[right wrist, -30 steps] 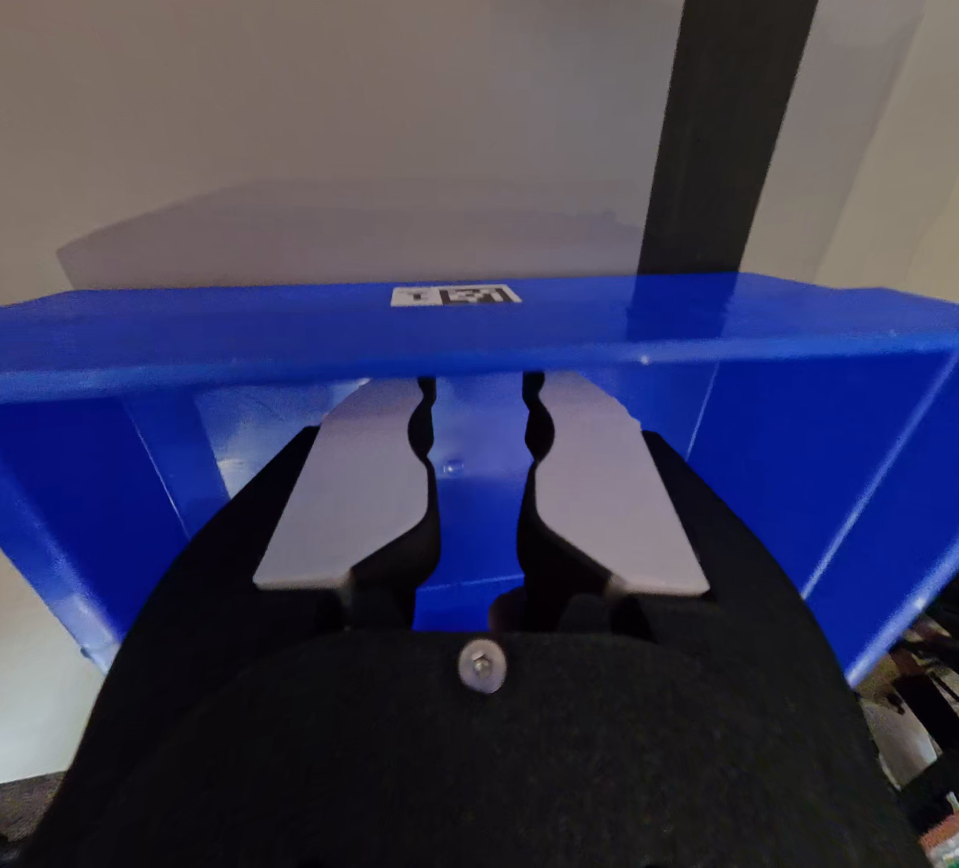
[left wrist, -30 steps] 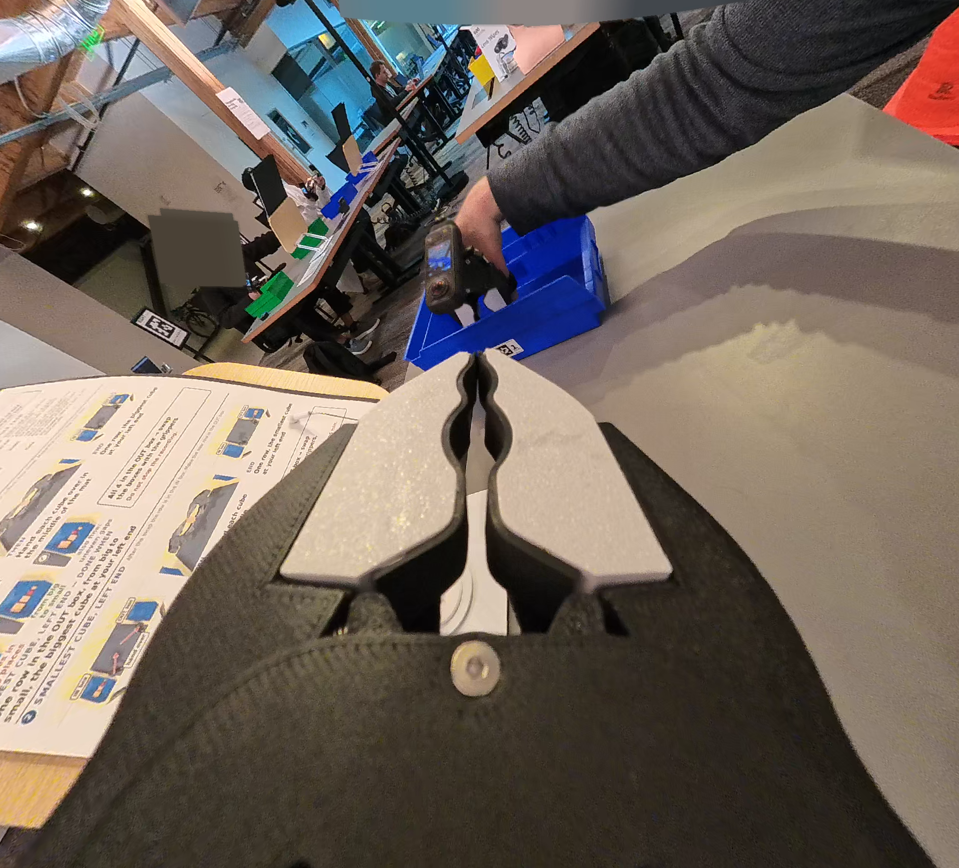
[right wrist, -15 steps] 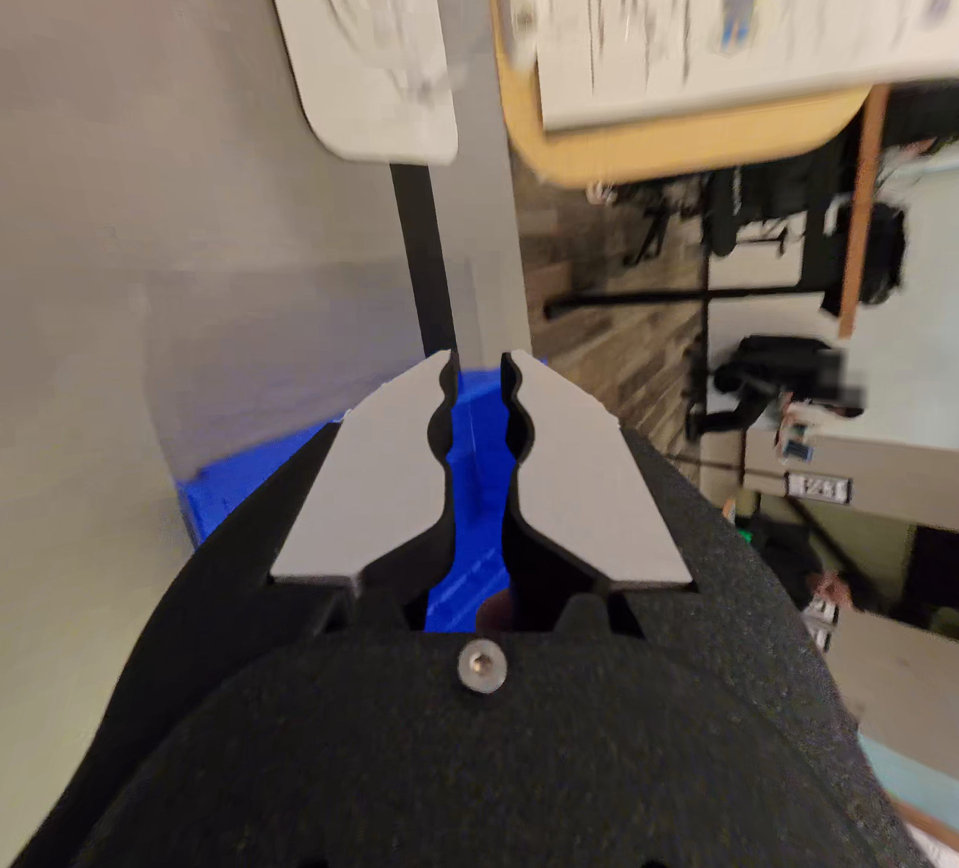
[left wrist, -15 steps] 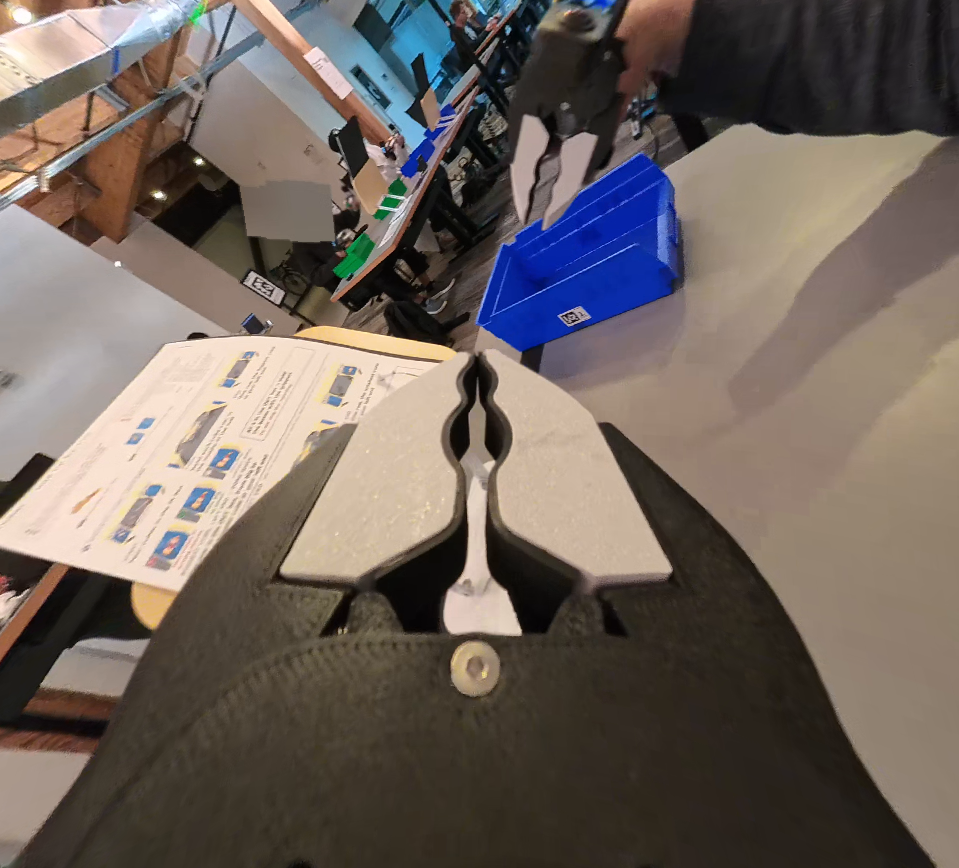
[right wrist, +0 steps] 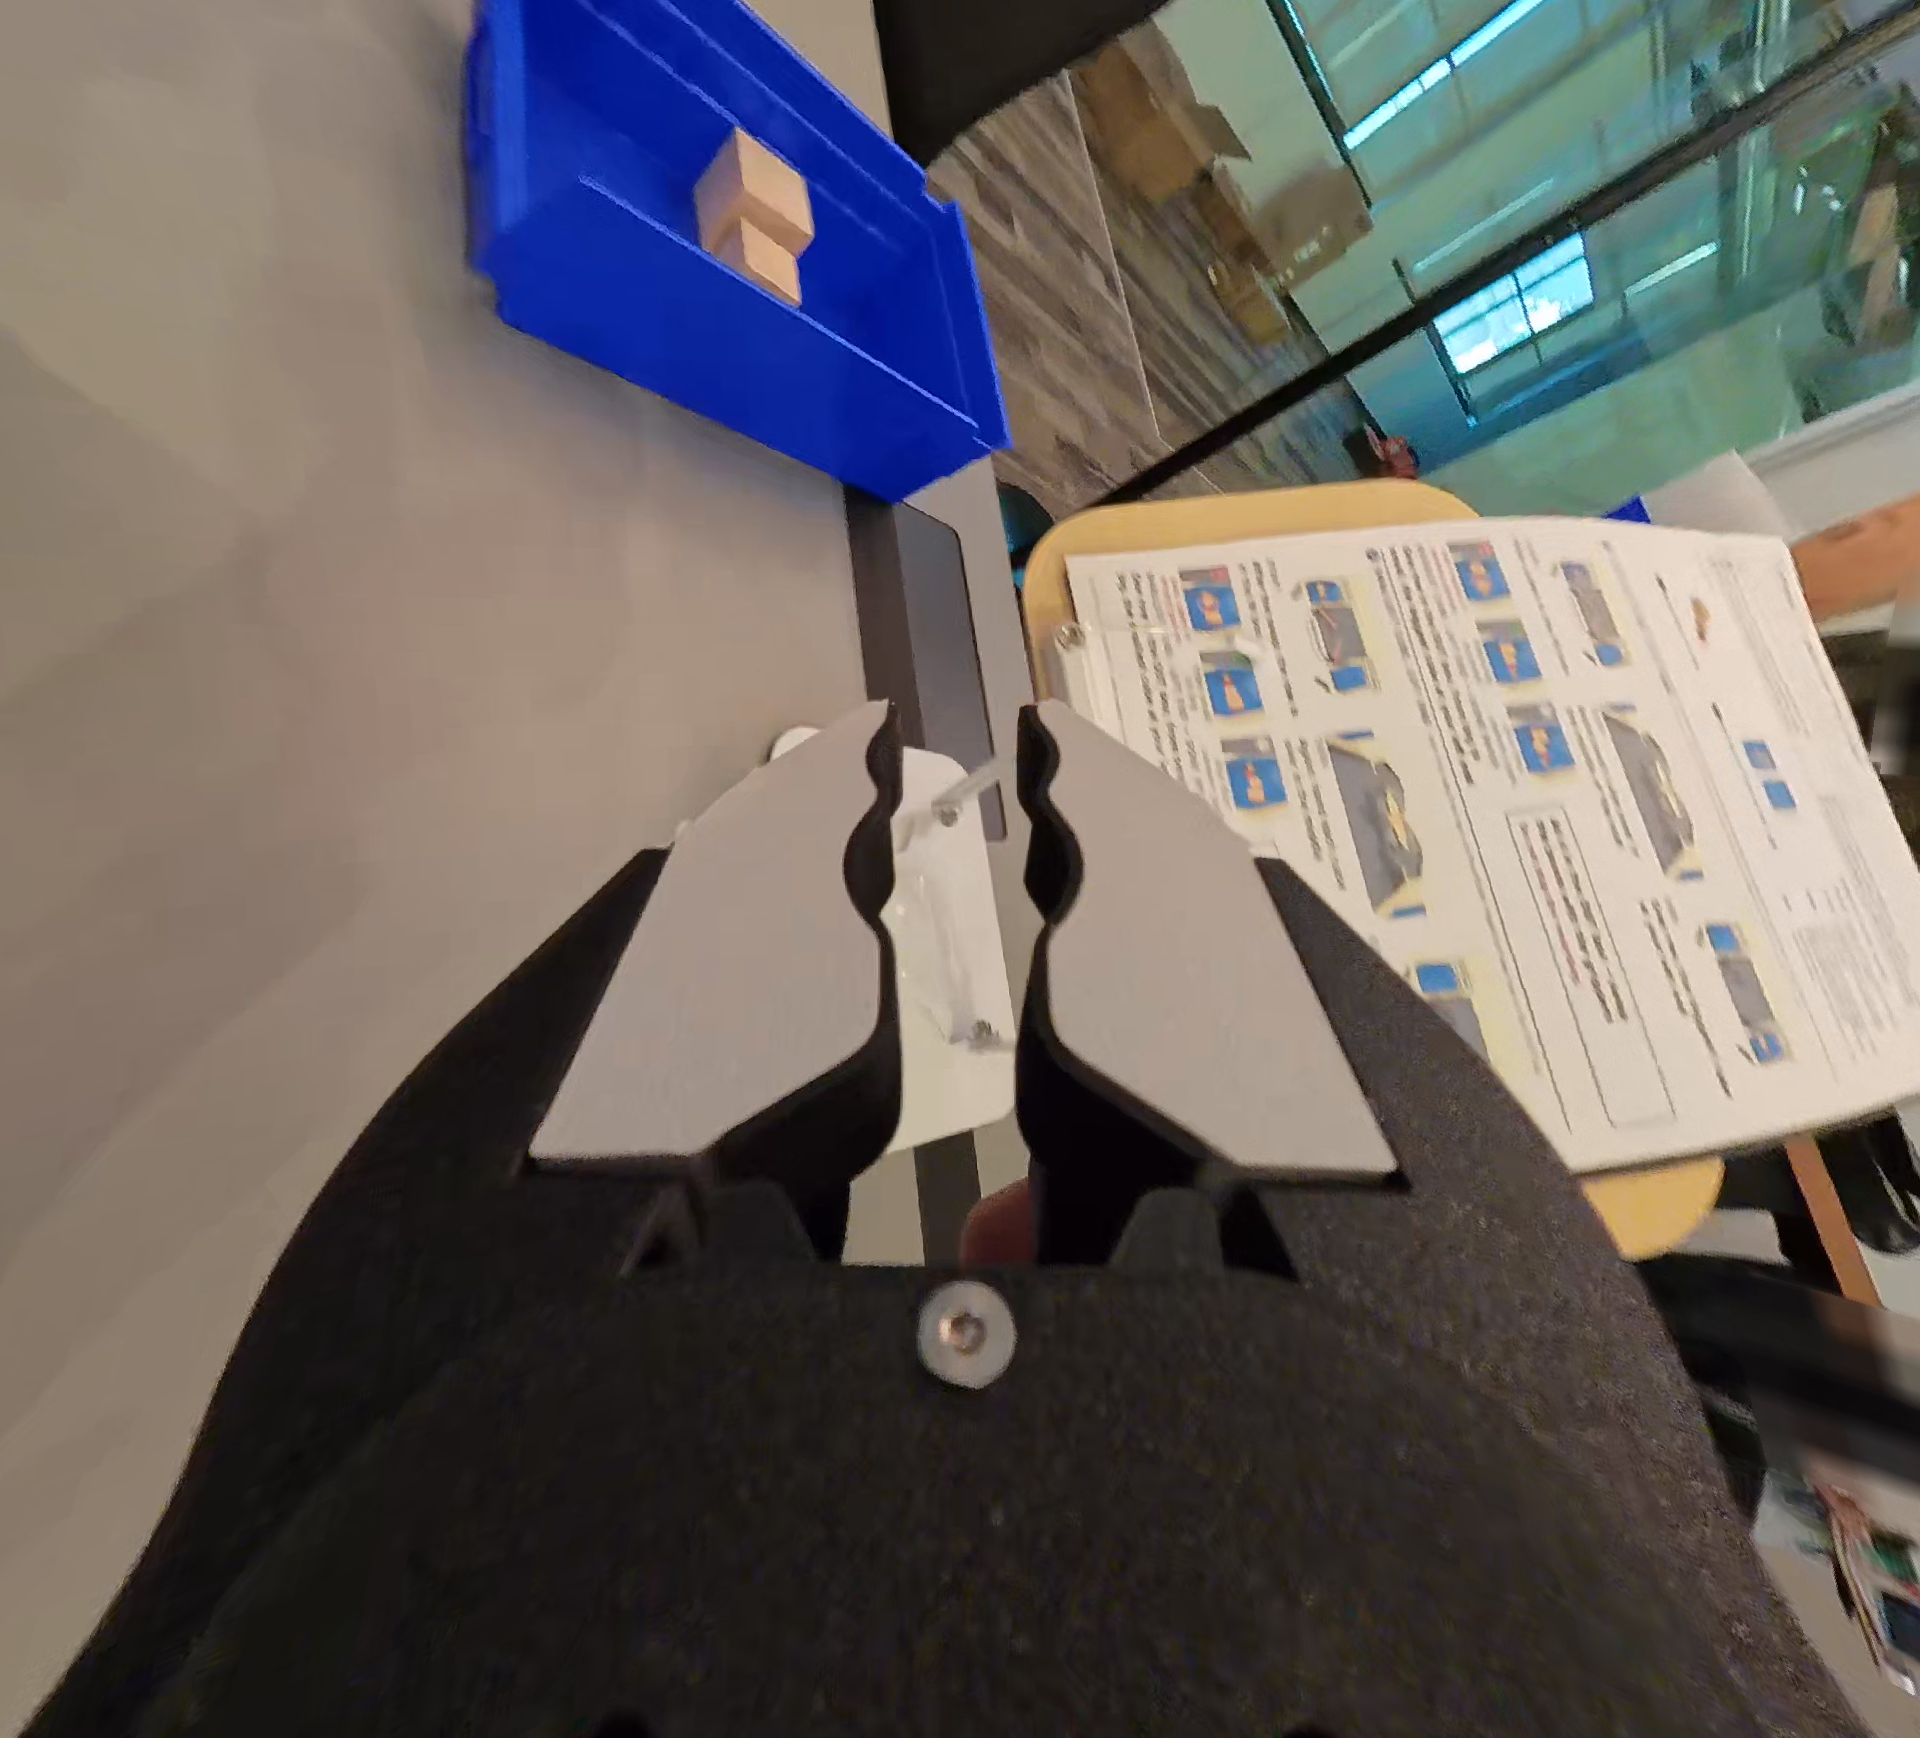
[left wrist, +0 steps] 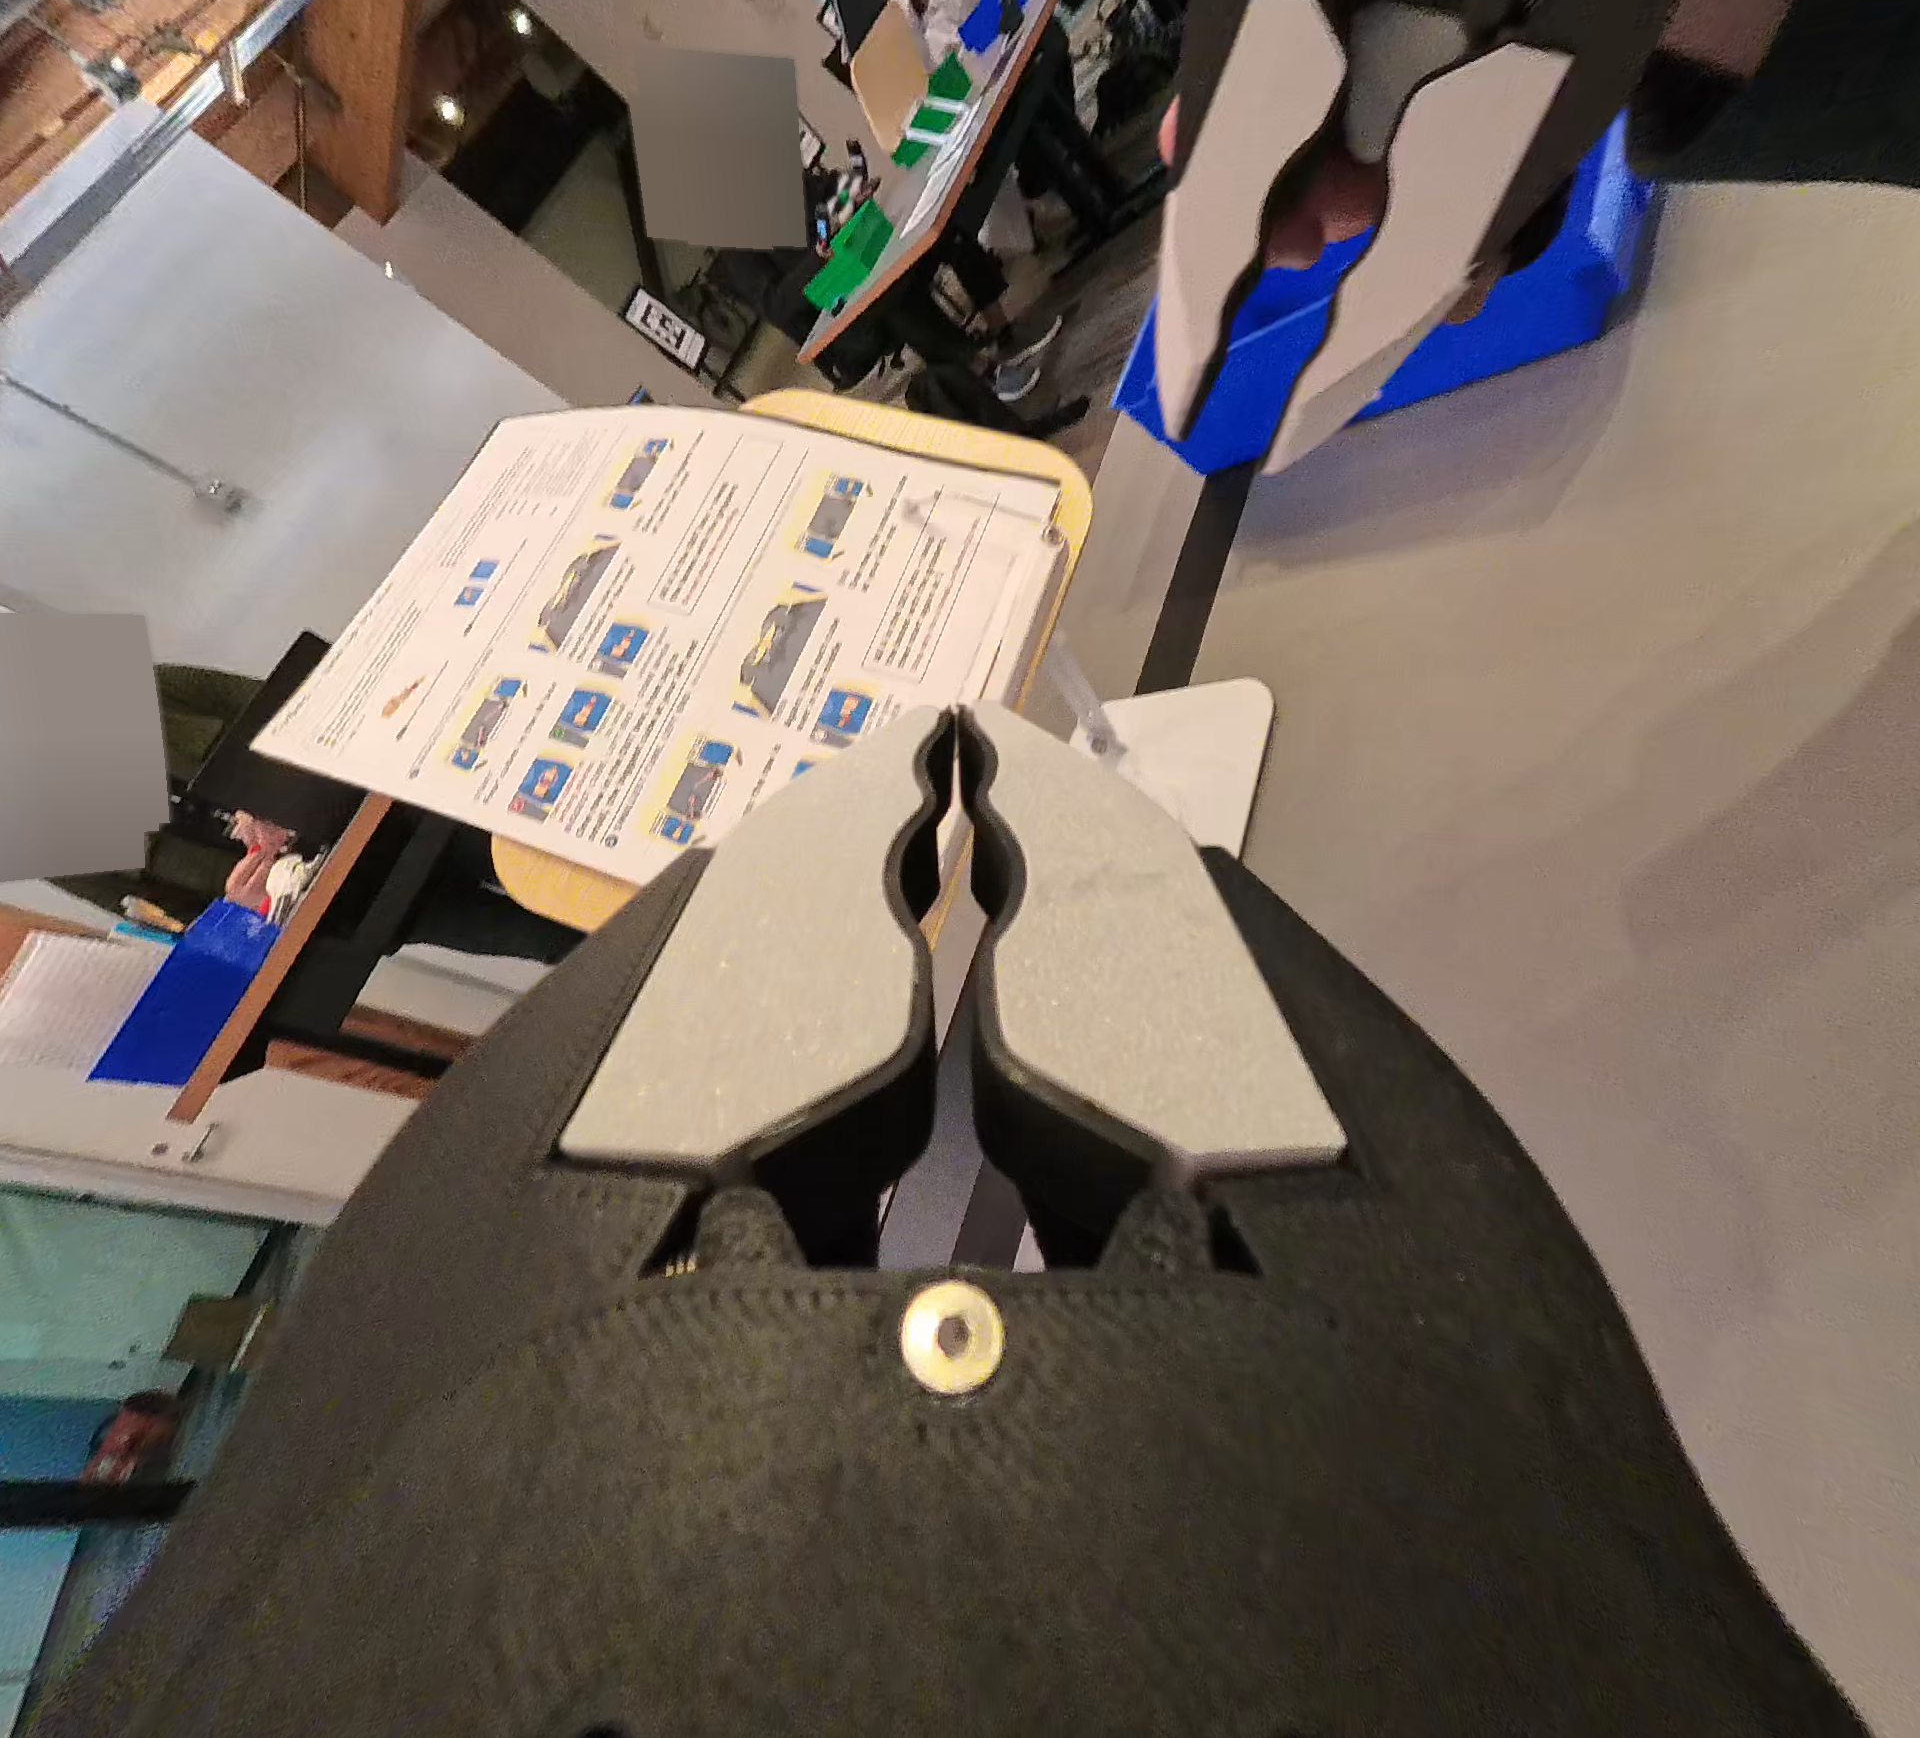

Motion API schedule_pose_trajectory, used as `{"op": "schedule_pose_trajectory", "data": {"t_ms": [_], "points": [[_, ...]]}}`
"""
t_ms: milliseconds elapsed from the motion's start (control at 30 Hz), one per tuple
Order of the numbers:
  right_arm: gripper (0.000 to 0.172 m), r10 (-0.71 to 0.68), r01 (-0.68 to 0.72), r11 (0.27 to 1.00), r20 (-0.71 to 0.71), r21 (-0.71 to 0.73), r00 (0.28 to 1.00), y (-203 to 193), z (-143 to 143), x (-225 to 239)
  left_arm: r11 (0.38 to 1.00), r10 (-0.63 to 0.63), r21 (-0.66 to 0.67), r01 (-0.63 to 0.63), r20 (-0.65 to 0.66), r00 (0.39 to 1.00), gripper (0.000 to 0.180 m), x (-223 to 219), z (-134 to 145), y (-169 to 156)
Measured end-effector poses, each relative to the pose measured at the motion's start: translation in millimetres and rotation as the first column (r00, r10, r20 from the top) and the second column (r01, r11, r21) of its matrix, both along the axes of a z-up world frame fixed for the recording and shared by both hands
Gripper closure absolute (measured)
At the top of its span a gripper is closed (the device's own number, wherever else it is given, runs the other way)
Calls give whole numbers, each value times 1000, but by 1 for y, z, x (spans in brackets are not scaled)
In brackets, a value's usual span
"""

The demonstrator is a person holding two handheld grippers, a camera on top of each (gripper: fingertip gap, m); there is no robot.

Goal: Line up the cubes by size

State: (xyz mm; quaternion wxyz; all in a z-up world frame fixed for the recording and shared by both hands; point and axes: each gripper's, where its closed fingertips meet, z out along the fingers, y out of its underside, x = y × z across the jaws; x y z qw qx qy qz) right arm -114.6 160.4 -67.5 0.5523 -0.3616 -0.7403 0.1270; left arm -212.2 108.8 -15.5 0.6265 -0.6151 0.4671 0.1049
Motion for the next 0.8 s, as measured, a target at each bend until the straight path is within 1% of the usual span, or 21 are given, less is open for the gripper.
{"op": "schedule_pose_trajectory", "data": {"t_ms": [67,133,233,333,433,500,567,633,700,800], "points": [[151,18,-19,1000,30,19,999,-2,-9,-4,998,55,-9,-55,-10,998,179,-13,-4,6],[151,6,-7,1000,48,29,999,3,-13,-3,984,175,-21,-175,14,984,176,-37,-9,20],[151,10,-10,1000,29,-2,1000,7,-12,0,951,284,-105,-290,-66,956,168,-78,-46,34],[151,14,-14,1000,43,14,999,8,-14,5,886,379,-195,-420,-218,899,163,-135,-84,42],[151,18,-20,1000,60,19,998,10,-17,7,847,371,-278,-454,-302,878,162,-180,-109,48],[151,15,-16,1000,63,15,998,12,-18,8,819,334,-358,-449,-339,880,160,-205,-131,52],[150,18,-19,1000,70,14,997,11,-20,8,781,306,-418,-464,-391,868,155,-227,-153,55],[150,17,-19,1000,80,17,997,12,-23,7,729,261,-492,-475,-441,859,147,-241,-179,55],[150,24,-26,1000,93,17,995,10,-26,6,681,227,-538,-496,-490,842,142,-255,-202,56],[150,34,-36,999,111,23,993,7,-30,4,610,165,-573,-547,-584,795,140,-275,-233,54]]}}
